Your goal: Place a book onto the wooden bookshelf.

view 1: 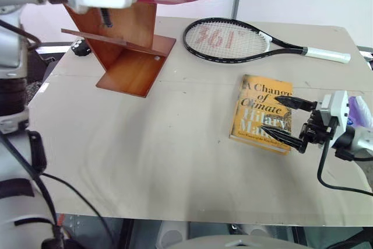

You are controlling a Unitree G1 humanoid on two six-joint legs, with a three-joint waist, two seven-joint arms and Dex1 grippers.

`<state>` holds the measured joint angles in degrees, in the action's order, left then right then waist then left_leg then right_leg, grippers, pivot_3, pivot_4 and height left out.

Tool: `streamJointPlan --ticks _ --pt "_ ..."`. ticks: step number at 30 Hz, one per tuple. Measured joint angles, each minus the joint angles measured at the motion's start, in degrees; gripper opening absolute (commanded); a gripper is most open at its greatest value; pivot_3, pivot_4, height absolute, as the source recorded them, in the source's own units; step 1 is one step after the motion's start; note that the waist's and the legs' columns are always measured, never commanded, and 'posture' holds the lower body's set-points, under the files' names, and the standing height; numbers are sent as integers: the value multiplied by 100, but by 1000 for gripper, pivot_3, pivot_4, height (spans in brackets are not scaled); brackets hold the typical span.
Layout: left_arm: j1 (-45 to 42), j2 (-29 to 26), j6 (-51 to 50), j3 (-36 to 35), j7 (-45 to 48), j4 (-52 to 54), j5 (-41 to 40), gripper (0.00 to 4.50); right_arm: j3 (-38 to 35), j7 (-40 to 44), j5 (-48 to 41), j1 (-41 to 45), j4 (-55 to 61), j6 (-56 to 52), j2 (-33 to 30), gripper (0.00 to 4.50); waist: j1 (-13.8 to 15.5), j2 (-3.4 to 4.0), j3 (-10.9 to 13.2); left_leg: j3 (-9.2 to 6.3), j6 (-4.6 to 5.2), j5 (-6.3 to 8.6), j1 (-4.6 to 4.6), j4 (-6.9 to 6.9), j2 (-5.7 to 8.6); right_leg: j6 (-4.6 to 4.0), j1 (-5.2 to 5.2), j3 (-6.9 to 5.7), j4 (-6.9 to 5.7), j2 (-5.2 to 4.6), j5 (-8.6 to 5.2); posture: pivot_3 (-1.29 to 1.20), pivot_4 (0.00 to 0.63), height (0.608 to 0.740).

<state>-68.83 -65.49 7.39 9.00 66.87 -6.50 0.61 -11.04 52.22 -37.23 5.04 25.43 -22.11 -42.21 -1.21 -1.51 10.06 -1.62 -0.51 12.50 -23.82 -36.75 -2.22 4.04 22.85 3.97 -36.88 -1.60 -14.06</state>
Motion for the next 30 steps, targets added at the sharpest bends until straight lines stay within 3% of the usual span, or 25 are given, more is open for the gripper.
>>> streamJointPlan --ticks 7,12,17,30 --pt "209 -441 -455 205 314 -802 905 129 -7 56 20 84 -138 11 9 4500 -119 3 4 -14 2 -1 7 -17 -21 5 32 14 -81 40 -16 0 150 740" --pt "224 -119 -370 222 348 -822 949 129 -157 -97 -55 -100 188 -19 3 4500 72 -4 7 -15 0 0 -14 -32 -19 -13 33 5 -75 33 -7 0 150 740" --pt "78 -105 282 408 262 -1584 1537 129 -326 -250 -109 -425 457 -72 5 4500 49 -4 7 -9 1 -1 -8 -38 -17 -11 32 10 -83 32 -7 0 150 740" --pt "-325 905 1019 684 32 -2587 2249 129 -800 -935 -1306 54 1191 -162 309 4500 176 39 -26 -17 18 -28 18 -58 -15 -18 -31 22 -102 48 -29 0 150 740"
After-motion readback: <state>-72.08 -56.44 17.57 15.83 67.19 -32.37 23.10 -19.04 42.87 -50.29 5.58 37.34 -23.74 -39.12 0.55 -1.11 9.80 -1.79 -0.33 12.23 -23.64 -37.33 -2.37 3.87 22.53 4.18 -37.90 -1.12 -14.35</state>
